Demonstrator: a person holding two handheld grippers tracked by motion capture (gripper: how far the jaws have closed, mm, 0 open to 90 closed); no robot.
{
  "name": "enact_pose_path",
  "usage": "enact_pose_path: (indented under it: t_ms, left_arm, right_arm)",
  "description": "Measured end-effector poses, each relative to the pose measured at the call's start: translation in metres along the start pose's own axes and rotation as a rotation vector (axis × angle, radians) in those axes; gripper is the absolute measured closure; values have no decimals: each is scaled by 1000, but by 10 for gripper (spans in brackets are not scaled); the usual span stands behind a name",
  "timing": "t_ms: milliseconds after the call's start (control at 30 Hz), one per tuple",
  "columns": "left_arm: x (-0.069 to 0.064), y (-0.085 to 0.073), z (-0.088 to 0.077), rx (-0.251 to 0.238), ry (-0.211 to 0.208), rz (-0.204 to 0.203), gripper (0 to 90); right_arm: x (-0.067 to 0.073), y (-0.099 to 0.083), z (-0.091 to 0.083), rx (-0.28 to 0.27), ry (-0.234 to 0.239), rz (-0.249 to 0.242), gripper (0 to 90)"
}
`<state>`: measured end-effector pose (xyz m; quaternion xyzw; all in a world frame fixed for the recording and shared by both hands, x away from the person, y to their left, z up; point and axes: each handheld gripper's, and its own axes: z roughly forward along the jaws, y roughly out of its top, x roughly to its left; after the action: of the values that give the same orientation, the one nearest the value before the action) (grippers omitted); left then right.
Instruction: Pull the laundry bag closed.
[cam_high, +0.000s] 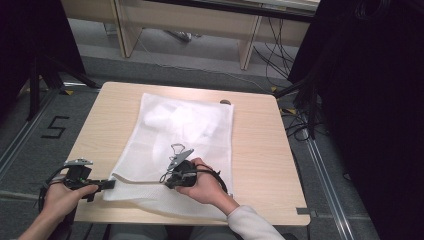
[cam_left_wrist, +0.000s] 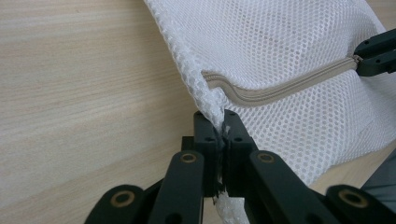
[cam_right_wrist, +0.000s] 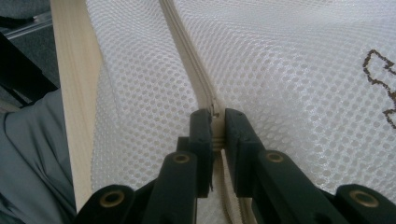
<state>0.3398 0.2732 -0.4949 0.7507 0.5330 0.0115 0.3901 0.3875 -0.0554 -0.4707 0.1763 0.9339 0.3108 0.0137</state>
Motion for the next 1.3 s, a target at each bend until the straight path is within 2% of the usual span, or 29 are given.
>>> enact_pose_path:
  t_ms: [33, 67, 333, 400, 467, 500, 533, 1100, 1133, 1200, 1233, 1267, 1300]
  left_arm:
    - [-2, 0, 1, -19, -6, -26, 861]
    - [0, 0, 0, 8, -4, 3, 861]
    - [0, 0, 0, 8, -1, 4, 861]
    - [-1, 0, 1, -14, 0, -15, 861]
    - [0, 0, 0, 0, 3, -1, 861]
    - [-1, 0, 2, -23, -1, -25, 861]
    - [-1, 0, 2, -26, -2, -27, 861]
    - [-1, 0, 1, -22, -6, -32, 860]
    - [-2, -1, 2, -40, -2, -35, 860]
    - [-1, 0, 2, -31, -6, -38, 860]
    - [1, 0, 0, 1, -8, -9, 860]
    - [-1, 0, 2, -21, -6, -35, 860]
    - [-1, 0, 1, -23, -10, -34, 860]
  right_arm:
    - [-1, -1, -1, -4, -1, -1, 826]
    - [-1, -2, -1, -1, -2, 0, 826]
    - [-2, -5, -4, -2, -5, 4, 826]
    - [-3, -5, -5, -1, -3, 8, 826]
    - [-3, -6, -6, 4, -3, 12, 826]
    - [-4, -7, -7, 3, -7, 6, 826]
    - [-4, -8, -6, -2, -6, 9, 826]
    - [-6, -13, -14, -2, -6, 23, 826]
    - [-7, -13, -15, -2, -9, 17, 826]
    - [-7, -14, -15, -6, -8, 21, 827]
    - [-7, -15, -17, -4, -7, 27, 826]
    - [-7, -15, -17, -5, -3, 21, 826]
    - [-7, -15, -18, -5, -8, 27, 826]
